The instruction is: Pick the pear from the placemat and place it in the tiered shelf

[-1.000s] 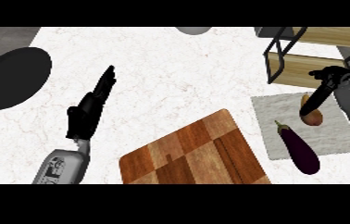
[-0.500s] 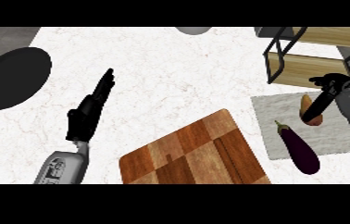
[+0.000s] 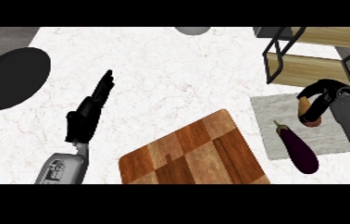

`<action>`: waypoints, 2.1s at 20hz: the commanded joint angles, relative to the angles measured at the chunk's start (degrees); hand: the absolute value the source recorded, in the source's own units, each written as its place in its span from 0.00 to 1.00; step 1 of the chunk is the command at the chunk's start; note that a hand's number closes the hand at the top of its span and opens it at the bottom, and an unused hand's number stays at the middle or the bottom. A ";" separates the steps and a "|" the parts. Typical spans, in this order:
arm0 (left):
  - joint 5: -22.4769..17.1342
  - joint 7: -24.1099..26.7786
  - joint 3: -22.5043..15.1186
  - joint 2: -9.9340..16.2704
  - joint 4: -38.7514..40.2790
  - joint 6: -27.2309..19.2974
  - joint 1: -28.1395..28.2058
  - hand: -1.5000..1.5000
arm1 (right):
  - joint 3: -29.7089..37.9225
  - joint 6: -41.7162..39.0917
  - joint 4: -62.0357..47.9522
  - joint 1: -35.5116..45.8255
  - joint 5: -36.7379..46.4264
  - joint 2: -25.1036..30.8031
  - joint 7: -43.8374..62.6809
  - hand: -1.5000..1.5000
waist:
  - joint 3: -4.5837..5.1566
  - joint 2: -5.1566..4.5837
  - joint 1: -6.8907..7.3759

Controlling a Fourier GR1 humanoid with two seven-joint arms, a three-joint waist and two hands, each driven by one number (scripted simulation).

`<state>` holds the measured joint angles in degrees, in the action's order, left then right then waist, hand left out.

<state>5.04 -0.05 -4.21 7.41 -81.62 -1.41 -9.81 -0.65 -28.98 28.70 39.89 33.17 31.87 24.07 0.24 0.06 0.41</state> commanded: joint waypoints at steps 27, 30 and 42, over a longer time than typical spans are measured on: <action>1.23 0.69 1.23 -0.47 -0.96 -0.65 2.43 0.50 | -13.85 31.12 83.81 -24.88 11.27 -26.40 19.38 1.00 | -0.17 0.60 -2.48; 2.78 -0.23 -1.18 -2.28 -1.98 -1.42 2.36 0.50 | -12.25 27.77 92.05 -24.04 14.33 -24.71 26.17 1.00 | -0.19 0.33 -1.55; 2.70 -0.43 -1.28 -2.25 -2.56 0.21 3.14 0.50 | -2.13 18.51 94.15 -6.08 25.19 -19.61 38.12 1.00 | -0.19 0.03 -0.10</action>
<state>6.94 -0.96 -3.98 5.80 -82.88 -1.42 -9.18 -5.48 -8.71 124.88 28.12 55.15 11.27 57.78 0.05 0.20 -0.18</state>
